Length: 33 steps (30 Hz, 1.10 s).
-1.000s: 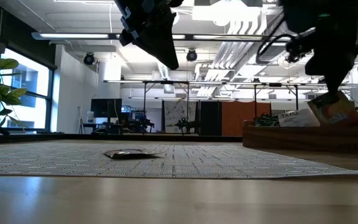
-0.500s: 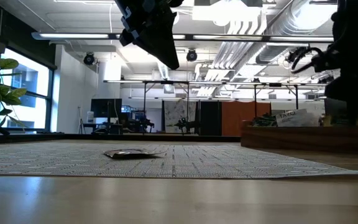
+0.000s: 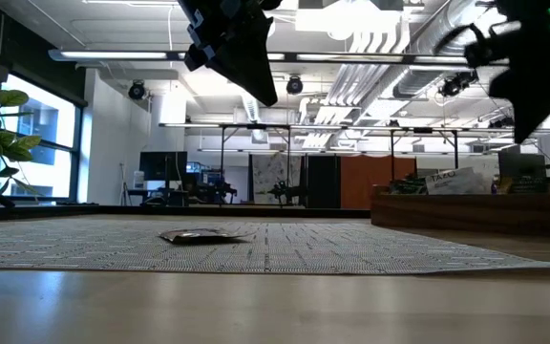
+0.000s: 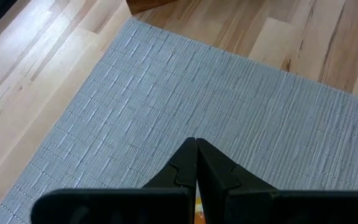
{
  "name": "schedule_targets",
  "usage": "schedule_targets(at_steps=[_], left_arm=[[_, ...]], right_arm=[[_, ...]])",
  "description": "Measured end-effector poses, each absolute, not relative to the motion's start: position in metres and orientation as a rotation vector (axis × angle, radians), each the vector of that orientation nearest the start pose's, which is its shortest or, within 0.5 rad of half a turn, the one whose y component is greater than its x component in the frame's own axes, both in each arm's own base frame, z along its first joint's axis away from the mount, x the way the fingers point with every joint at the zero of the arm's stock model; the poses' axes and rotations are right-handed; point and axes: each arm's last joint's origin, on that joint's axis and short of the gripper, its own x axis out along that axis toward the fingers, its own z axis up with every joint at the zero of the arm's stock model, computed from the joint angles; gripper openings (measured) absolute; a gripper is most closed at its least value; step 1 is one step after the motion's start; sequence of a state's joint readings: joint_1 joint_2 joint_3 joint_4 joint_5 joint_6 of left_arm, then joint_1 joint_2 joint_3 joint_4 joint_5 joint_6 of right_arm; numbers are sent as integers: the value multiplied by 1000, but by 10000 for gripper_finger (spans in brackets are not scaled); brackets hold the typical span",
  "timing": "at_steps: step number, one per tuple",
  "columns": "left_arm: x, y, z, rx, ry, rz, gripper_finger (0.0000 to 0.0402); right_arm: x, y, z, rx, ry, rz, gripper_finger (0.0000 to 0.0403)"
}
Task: Pick & Place Tea
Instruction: Put the yellow tea bag into the right section of the wooden organizer
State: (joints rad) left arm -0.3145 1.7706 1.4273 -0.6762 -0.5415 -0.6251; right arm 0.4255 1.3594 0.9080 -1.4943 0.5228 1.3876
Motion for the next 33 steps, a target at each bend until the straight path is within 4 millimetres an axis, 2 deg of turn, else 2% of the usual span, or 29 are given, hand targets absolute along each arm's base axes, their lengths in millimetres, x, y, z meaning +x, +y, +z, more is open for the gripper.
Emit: schedule_targets(at_steps=[6, 15, 20, 27, 30, 33], left_arm=[[358, -101, 257, -151, 820, 480, 1], [347, -106, 250, -195, 1006, 362, 1], [342, -108, 248, -169, 1047, 369, 1], [333, -117, 244, -70, 1143, 266, 1], [328, -120, 231, -28, 1193, 188, 1], [323, -118, 218, -63, 1247, 172, 1]], right_arm=[[190, 67, 230, 148, 1078, -945, 104], [228, 82, 208, 85, 811, -585, 103], [247, 81, 197, 88, 601, -433, 103], [248, 68, 175, 140, 431, -157, 103], [247, 65, 168, 168, 391, -131, 103], [252, 65, 160, 165, 403, -137, 103]])
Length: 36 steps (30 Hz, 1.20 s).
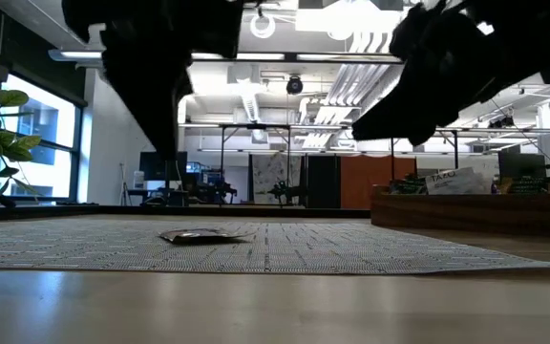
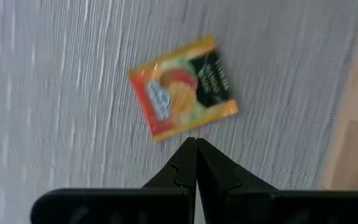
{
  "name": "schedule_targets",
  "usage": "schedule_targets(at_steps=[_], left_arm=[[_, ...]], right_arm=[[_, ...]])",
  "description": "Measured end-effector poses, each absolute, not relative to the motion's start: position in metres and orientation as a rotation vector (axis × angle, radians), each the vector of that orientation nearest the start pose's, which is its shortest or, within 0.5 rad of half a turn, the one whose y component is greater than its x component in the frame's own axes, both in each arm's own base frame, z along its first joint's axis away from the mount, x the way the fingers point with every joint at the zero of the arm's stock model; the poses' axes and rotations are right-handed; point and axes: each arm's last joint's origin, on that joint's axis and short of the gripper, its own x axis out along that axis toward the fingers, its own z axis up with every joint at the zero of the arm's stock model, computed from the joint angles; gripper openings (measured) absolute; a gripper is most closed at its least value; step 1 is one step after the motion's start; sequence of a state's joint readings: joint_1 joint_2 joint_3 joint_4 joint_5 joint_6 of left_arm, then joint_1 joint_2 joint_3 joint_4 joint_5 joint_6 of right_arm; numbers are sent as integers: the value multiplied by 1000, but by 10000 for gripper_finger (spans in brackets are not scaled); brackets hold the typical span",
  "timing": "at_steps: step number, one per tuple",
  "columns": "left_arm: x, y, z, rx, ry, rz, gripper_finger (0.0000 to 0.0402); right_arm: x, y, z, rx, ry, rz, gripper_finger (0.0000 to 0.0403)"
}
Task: Pick & Place Tea
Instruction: Put the yellow tea bag into the right section of the wooden organizer
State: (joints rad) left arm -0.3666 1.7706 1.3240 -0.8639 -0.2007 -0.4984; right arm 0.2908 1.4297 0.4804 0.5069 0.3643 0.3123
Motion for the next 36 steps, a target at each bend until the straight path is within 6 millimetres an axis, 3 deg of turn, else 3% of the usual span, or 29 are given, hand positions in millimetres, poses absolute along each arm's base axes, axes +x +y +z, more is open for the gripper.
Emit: schedule_targets(at_steps=[4, 12, 16, 22, 28, 36], left_arm=[[318, -116, 208, -149, 1273, 242, 1], [317, -114, 204, -103, 1238, 301, 1], [325, -116, 200, -135, 1179, 317, 1], [333, -121, 178, -151, 1237, 289, 1], [336, -124, 149, -132, 1351, 291, 1], [340, -125, 145, -140, 1322, 288, 1]], right_arm=[[268, 69, 153, 137, 436, -131, 103], [311, 83, 130, 79, 515, -86, 103], [335, 91, 116, 125, 553, -65, 103], [368, 102, 105, 275, 571, -41, 103], [375, 103, 102, 279, 646, -98, 103], [369, 99, 95, 310, 681, -195, 103]])
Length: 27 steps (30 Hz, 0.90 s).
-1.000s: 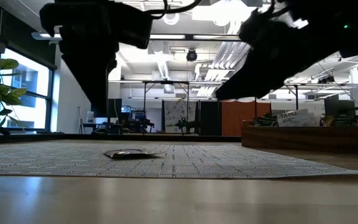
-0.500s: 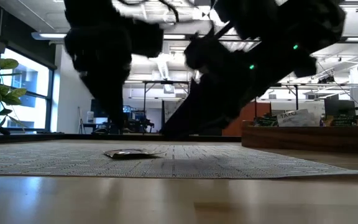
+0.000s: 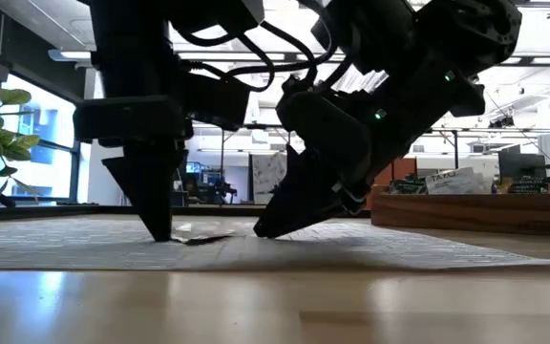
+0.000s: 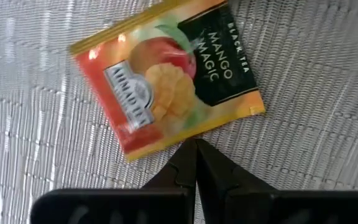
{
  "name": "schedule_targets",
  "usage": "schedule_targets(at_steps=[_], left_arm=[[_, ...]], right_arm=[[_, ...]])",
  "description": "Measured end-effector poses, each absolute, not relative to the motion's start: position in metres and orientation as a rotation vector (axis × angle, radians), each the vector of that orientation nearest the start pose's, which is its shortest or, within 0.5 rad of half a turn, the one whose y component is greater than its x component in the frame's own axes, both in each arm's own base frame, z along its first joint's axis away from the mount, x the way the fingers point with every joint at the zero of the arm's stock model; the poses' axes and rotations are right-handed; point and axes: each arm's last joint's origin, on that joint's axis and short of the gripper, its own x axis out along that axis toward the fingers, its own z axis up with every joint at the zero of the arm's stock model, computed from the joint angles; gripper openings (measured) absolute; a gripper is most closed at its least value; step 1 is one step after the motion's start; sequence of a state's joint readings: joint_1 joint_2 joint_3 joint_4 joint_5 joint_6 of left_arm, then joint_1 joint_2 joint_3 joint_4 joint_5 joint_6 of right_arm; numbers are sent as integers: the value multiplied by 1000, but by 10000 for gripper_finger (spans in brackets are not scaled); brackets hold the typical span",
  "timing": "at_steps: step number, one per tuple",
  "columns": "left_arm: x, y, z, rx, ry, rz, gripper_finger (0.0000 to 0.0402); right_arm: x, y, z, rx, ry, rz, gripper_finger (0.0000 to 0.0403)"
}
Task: Pick & Place Tea
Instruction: Put the yellow tea bag into the right section of the wooden organizer
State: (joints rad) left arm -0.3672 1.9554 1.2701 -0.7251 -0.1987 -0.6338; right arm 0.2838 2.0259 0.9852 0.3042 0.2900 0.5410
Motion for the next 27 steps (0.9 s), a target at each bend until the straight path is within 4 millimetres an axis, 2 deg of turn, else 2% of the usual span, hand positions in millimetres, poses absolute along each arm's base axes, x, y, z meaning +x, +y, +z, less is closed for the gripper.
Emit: schedule_targets(at_steps=[9, 18, 27], left_arm=[[346, -126, 146, -134, 1271, 282, 1], [346, -126, 147, -134, 1264, 274, 1], [345, -125, 150, -120, 1240, 319, 1]], right_arm=[[373, 97, 98, 319, 644, -159, 103], [374, 94, 98, 237, 634, -172, 103], [376, 87, 99, 336, 605, -253, 103]])
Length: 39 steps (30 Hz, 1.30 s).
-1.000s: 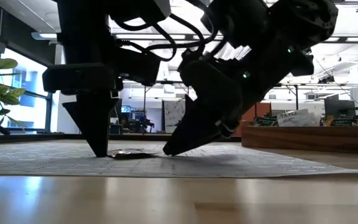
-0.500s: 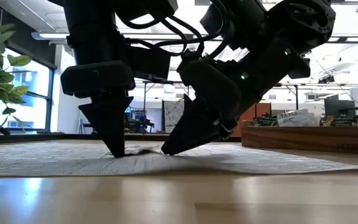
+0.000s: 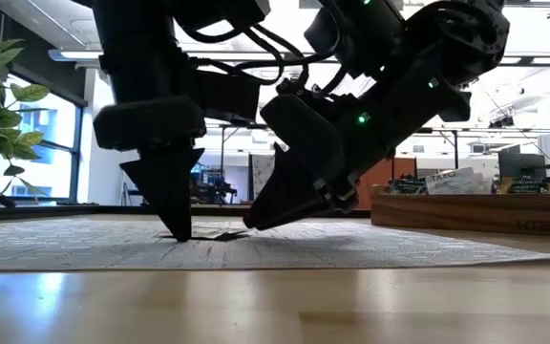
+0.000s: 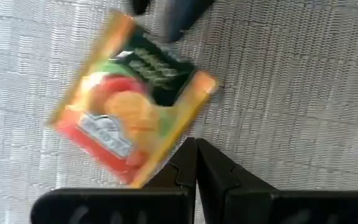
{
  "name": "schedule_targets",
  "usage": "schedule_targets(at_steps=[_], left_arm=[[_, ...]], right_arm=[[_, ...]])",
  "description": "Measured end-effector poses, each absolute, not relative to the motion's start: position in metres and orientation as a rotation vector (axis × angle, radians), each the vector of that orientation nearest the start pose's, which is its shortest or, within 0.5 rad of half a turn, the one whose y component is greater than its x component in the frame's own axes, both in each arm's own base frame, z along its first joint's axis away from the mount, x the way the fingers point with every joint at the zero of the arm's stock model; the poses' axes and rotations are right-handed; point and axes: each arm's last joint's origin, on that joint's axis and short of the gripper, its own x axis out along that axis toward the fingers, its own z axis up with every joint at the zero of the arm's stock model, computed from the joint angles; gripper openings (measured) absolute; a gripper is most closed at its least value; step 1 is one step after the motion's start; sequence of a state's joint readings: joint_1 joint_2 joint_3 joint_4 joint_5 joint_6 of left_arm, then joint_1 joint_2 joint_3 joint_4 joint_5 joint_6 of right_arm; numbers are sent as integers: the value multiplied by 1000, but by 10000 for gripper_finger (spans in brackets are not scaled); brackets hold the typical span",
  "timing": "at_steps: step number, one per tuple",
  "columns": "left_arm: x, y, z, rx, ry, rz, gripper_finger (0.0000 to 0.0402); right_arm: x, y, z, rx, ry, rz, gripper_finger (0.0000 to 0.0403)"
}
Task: Pick & Place Tea
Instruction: Put the yellow tea bag into the right section of the wooden organizer
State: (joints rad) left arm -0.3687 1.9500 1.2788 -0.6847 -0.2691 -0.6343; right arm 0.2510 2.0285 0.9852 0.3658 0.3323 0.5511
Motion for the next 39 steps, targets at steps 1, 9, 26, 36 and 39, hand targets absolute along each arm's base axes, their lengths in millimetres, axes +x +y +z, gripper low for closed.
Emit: schedule_targets(at_steps=[1, 9, 26, 36, 39], left_arm=[[343, -124, 153, -111, 1236, 343, 1], [333, -117, 167, -165, 1204, 527, 1], [341, -107, 145, -203, 1204, 557, 1], [350, -110, 146, -205, 1138, 493, 1], [350, -110, 146, -205, 1137, 495, 1]], right_arm=[[376, 85, 99, 340, 607, -260, 103], [377, 73, 97, 485, 614, -337, 103], [381, 66, 99, 555, 614, -262, 103], [383, 63, 101, 533, 605, -226, 100], [383, 63, 101, 514, 610, -223, 84]])
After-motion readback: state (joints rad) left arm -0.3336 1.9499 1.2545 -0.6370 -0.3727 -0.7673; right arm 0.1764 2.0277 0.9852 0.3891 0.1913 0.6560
